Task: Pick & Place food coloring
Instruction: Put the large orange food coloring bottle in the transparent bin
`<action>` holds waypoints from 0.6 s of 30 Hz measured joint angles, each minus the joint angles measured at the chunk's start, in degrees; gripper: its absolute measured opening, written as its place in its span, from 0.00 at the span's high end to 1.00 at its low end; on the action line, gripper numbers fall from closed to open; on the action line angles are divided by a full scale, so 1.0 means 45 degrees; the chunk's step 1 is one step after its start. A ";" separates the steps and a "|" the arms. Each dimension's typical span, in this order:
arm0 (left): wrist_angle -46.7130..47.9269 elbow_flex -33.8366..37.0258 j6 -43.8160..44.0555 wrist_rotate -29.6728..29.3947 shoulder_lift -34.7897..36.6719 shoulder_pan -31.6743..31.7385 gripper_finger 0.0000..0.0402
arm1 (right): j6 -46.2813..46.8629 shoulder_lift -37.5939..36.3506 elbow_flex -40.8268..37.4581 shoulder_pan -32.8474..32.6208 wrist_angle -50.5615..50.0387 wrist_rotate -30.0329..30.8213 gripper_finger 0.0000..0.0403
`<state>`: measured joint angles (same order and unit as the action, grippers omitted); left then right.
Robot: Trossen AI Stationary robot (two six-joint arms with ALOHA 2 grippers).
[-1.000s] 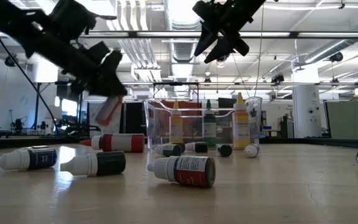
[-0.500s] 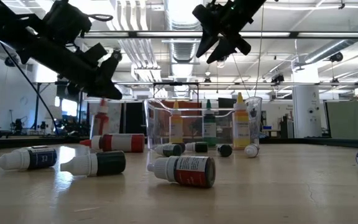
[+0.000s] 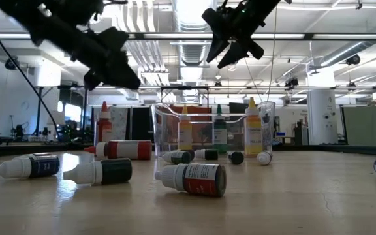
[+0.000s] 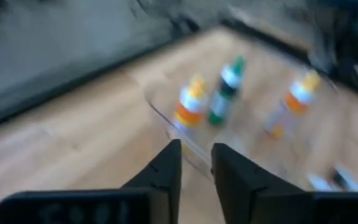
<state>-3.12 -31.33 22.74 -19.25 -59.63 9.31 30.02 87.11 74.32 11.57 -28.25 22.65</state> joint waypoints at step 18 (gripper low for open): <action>1.1444 -0.3860 -0.3138 0.0167 0.0828 -0.0089 0.69 | -0.0092 0.0000 -0.0202 -0.0098 -0.0073 -0.0049 0.52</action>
<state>48.38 -48.70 8.62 -18.50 -55.90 8.91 29.61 87.11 73.42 11.13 -28.58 22.44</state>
